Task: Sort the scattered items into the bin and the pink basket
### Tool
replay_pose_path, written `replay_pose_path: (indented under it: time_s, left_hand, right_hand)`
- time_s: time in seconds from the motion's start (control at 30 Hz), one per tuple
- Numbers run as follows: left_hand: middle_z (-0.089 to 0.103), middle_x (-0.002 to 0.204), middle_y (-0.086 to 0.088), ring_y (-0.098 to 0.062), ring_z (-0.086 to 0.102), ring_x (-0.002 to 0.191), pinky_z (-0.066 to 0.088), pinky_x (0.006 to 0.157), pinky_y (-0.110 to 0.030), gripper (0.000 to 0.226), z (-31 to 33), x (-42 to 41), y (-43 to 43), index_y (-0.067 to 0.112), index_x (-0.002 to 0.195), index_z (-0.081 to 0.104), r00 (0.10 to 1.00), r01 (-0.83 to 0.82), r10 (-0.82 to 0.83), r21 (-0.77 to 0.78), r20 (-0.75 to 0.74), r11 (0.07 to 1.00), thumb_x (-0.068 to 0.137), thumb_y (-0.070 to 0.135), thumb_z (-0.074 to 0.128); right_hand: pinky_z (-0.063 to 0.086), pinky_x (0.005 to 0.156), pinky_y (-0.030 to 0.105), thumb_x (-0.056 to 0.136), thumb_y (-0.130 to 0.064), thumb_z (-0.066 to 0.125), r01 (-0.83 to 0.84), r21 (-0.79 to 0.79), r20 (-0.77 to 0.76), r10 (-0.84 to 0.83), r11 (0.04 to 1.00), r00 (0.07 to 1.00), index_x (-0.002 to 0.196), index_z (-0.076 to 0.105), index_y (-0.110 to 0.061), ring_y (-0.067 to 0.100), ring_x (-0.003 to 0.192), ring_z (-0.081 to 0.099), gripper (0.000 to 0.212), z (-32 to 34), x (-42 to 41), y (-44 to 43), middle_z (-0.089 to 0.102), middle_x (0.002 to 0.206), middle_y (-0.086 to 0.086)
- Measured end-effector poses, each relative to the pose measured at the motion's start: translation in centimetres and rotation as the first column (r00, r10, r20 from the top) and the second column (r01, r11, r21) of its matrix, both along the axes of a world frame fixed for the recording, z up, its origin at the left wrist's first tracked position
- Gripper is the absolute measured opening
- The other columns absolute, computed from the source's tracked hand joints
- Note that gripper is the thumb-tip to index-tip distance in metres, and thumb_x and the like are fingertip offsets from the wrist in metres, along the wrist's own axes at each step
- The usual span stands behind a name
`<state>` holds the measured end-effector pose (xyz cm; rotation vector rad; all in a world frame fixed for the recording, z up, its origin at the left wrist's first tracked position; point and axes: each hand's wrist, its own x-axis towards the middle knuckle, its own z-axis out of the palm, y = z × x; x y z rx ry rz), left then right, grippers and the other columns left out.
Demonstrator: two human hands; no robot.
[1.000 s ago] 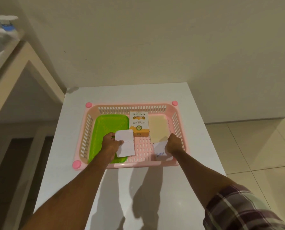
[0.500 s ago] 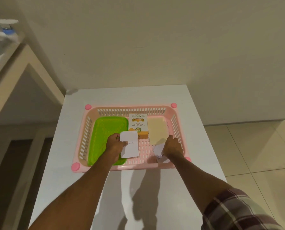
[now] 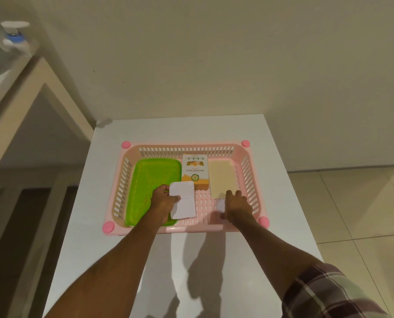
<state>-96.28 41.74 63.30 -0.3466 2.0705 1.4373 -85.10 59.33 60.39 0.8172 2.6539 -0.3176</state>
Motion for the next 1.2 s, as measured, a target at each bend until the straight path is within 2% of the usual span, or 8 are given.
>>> replay_pose_path:
  time_s: [0.13, 0.2, 0.3, 0.37, 0.6, 0.7, 0.87, 1.2]
  left_hand:
    - [0.062, 0.116, -0.025, -0.027, 0.056, 0.088, 0.042, 0.055, -0.025, 0.034, -0.1, 0.2, 0.1, -0.006, 0.112, 0.055, 1.000, 0.008, -0.008, -0.002, 0.004, 1.000, 0.080, -0.012, 0.066]
    - [0.062, 0.116, -0.025, -0.027, 0.056, 0.087, 0.042, 0.055, -0.025, 0.034, -0.1, 0.3, 0.3, -0.007, 0.112, 0.055, 1.000, 0.016, -0.016, 0.002, 0.009, 1.000, 0.080, -0.012, 0.066]
    - [0.062, 0.117, -0.025, -0.029, 0.058, 0.089, 0.047, 0.063, -0.028, 0.036, -0.1, 0.4, 0.9, -0.007, 0.112, 0.054, 0.999, 0.032, -0.032, 0.019, 0.015, 0.999, 0.079, -0.014, 0.066]
    - [0.062, 0.117, -0.026, -0.032, 0.060, 0.092, 0.049, 0.072, -0.036, 0.036, -0.1, 0.6, 1.3, -0.007, 0.112, 0.054, 0.999, 0.039, -0.040, 0.038, 0.022, 0.998, 0.079, -0.015, 0.065]
    - [0.061, 0.104, -0.016, -0.025, 0.057, 0.085, 0.049, 0.063, -0.031, 0.035, -0.5, 0.1, 0.1, 0.005, 0.112, 0.052, 0.998, -0.055, 0.054, 0.063, 0.019, 0.997, 0.082, -0.008, 0.063]
    - [0.060, 0.100, -0.013, -0.023, 0.055, 0.087, 0.046, 0.072, -0.033, 0.027, -0.9, -0.7, -1.4, 0.010, 0.105, 0.053, 0.998, -0.059, 0.059, 0.051, -0.001, 0.997, 0.085, -0.004, 0.063]
    - [0.061, 0.095, -0.015, -0.023, 0.056, 0.081, 0.046, 0.073, -0.034, 0.022, -1.0, -1.5, -3.3, 0.009, 0.102, 0.056, 0.999, -0.051, 0.052, 0.041, -0.014, 0.998, 0.085, -0.002, 0.064]
    - [0.058, 0.091, -0.007, -0.017, 0.054, 0.069, 0.039, 0.053, -0.023, 0.012, 1.1, -1.1, -4.7, 0.012, 0.098, 0.055, 0.970, 0.065, -0.078, -0.062, -0.231, 0.996, 0.089, 0.006, 0.062]
  right_hand:
    - [0.049, 0.089, 0.036, 0.083, -0.035, 0.072, 0.075, -0.092, -0.053, -0.080, 0.993, 0.995, 0.128, 0.040, -0.011, 0.026, 0.110, 0.052, 0.060, 0.7, -1.0, 0.0, 0.047, 0.122, 0.011]
    - [0.048, 0.083, 0.034, 0.087, -0.031, 0.069, 0.138, -0.376, -0.151, -0.207, 0.916, 0.967, 0.119, 0.047, -0.006, 0.026, 0.101, 0.056, 0.045, 1.0, -2.1, -0.2, 0.054, 0.113, 0.012]
    - [0.048, 0.057, 0.025, 0.091, -0.017, 0.064, 0.246, -0.873, -0.017, -0.531, 0.420, 0.847, 0.098, 0.057, -0.006, 0.018, 0.071, 0.058, 0.015, 2.2, -3.2, -1.3, 0.062, 0.094, 0.011]
    - [0.048, 0.051, 0.022, 0.086, -0.004, 0.068, 0.168, -0.942, 0.005, -0.486, 0.292, 0.874, 0.100, 0.060, 0.002, 0.017, 0.067, 0.061, 0.017, 2.3, -3.4, -1.8, 0.063, 0.087, 0.012]
    - [0.053, 0.053, 0.026, 0.083, 0.005, 0.066, 0.267, -0.772, -0.026, -0.449, 0.576, 0.893, 0.094, 0.057, -0.007, 0.018, 0.073, 0.058, 0.019, 0.7, -4.0, -2.1, 0.056, 0.084, 0.004]
    - [0.056, 0.060, 0.029, 0.085, 0.003, 0.064, 0.320, -0.654, 0.004, -0.420, 0.685, 0.907, 0.106, 0.056, -0.003, 0.020, 0.074, 0.056, 0.024, -0.2, -4.3, -2.2, 0.054, 0.090, 0.005]
    - [0.055, 0.091, 0.041, 0.087, -0.005, 0.064, 0.214, -0.494, 0.021, -0.234, 0.843, 0.972, 0.120, 0.051, 0.000, 0.033, 0.109, 0.058, 0.036, -0.6, -4.6, -3.2, 0.057, 0.119, 0.017]
    - [0.051, 0.088, 0.035, 0.093, -0.034, 0.058, 0.054, -0.139, -0.076, -0.065, 0.989, 0.995, 0.118, 0.049, -0.011, 0.025, 0.105, 0.060, 0.035, 2.9, -3.3, -5.1, 0.059, 0.115, 0.009]
